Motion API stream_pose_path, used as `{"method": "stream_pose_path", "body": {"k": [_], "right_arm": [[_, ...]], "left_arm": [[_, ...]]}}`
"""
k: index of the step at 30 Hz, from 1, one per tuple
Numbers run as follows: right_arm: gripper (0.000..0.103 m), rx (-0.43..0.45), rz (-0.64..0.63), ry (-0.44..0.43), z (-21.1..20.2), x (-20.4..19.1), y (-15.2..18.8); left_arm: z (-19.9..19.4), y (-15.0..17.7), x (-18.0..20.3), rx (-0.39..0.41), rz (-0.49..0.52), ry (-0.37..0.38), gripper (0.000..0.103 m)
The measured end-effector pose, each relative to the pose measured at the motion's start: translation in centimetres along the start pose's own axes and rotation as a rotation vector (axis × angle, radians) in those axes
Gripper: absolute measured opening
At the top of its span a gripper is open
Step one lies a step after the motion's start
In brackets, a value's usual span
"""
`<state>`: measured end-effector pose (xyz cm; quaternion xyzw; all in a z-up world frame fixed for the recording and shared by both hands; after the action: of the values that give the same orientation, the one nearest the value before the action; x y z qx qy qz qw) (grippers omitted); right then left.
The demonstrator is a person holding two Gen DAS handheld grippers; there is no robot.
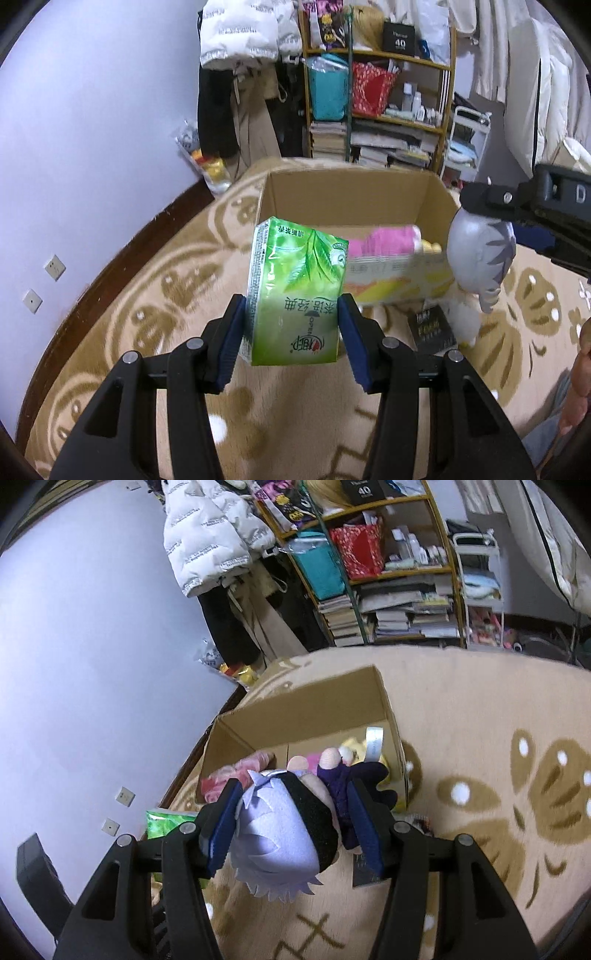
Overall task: Organize soft objects
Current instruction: 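Lift the plush doll and green tissue pack and carry them over the box, then open both tools to drop the doll and tissue pack into the box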
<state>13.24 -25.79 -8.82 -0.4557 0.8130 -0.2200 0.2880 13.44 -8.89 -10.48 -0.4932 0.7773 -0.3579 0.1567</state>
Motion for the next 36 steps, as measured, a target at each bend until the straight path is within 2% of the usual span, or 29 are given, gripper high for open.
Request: {"method": "stream_pose_path", "body": {"k": [7, 12, 16, 22, 25, 29, 36], "right_arm": [[0.062, 0.048, -0.052, 0.019, 0.5, 0.0, -2.7], [0.063, 0.030, -0.049, -0.013, 1.9, 0.3, -3.8], [0.063, 0.030, -0.073, 0.005, 3.2, 0.3, -4.2], [0.065, 0.057, -0.123, 0.016, 4.3, -0.3, -5.1], [0.066, 0.032, -0.148, 0.012, 5.2, -0.4, -5.1], [0.066, 0.031, -0.181, 0.028, 6.0, -0.4, -5.0], [0.066, 0.011, -0.193, 0.030, 7.3, -0.4, -4.6]], "left_arm": [[0.8, -3.2, -0.3, 0.052, 0.030, -0.026, 0.049], [2.2, -5.2, -0.3, 0.074, 0.043, -0.018, 0.049], [3.9, -6.4, -0.1, 0.066, 0.062, 0.004, 0.049], [6.0, -7.4, 0.4, 0.045, 0.080, 0.032, 0.050], [6.6, -7.4, 0.7, 0.043, 0.092, 0.035, 0.050], [7.3, -7.3, 0.4, 0.045, 0.053, 0.034, 0.050], [9.1, -7.0, 0.4, 0.011, 0.076, 0.020, 0.051]]}}
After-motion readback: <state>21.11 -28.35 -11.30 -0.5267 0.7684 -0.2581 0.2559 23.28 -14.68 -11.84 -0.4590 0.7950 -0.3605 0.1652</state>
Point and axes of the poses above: each gripper's, at about its wrist camera, not at the fingertips, and z roughly the way its jaws point, x to its right, y to its underside, the point moved 6 cm from there along z, roughly the way its jaws point, and after that the axes turned 14 degrees about y, right-handed, at the moved point
